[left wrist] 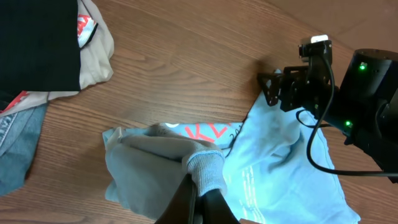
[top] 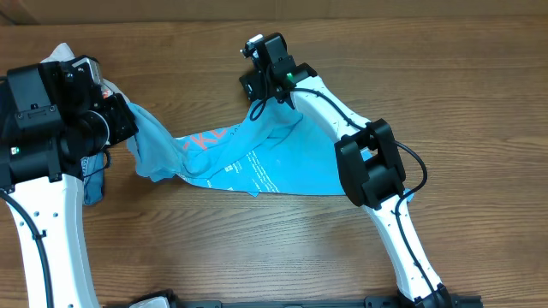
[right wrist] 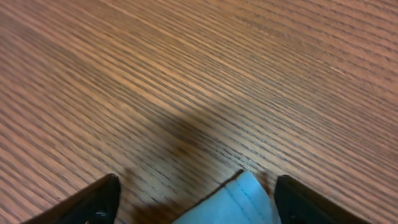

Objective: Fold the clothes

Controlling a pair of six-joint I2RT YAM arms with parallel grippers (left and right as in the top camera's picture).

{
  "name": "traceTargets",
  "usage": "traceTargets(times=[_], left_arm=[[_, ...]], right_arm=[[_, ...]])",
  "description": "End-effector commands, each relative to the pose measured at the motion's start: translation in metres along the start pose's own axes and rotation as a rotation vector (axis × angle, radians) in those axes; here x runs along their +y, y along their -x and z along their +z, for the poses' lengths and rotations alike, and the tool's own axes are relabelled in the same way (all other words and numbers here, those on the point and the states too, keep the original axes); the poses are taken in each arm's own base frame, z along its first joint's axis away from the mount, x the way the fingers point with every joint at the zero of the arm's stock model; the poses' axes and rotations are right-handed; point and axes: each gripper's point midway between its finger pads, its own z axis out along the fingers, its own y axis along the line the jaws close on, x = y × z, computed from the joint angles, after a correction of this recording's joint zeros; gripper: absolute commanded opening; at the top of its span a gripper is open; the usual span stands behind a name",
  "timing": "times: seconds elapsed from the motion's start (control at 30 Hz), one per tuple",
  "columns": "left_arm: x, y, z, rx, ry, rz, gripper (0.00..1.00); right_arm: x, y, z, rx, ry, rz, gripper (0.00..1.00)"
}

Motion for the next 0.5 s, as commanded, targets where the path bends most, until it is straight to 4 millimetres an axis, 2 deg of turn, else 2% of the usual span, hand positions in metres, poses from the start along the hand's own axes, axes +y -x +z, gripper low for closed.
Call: traceTargets(times=[0.0,0.3,0.47], left_arm=[[-0.002,0.000,0.001,0.006,-0.016,0.024,0.04],[-0.002,0.000,0.001,0.006,-0.016,0.024,0.04],[-0.002,0.000,0.001,0.006,-0.016,0.024,0.04]], right_arm=[[-0.006,0.002,0.002,-0.005,-0.017,0.026,0.76],[-0.007,-0.012,0.008,0.027,-0.017,0.027,0.75],[-0.006,-0.029,0.021,0.064,-0.016,0.027,0.75]])
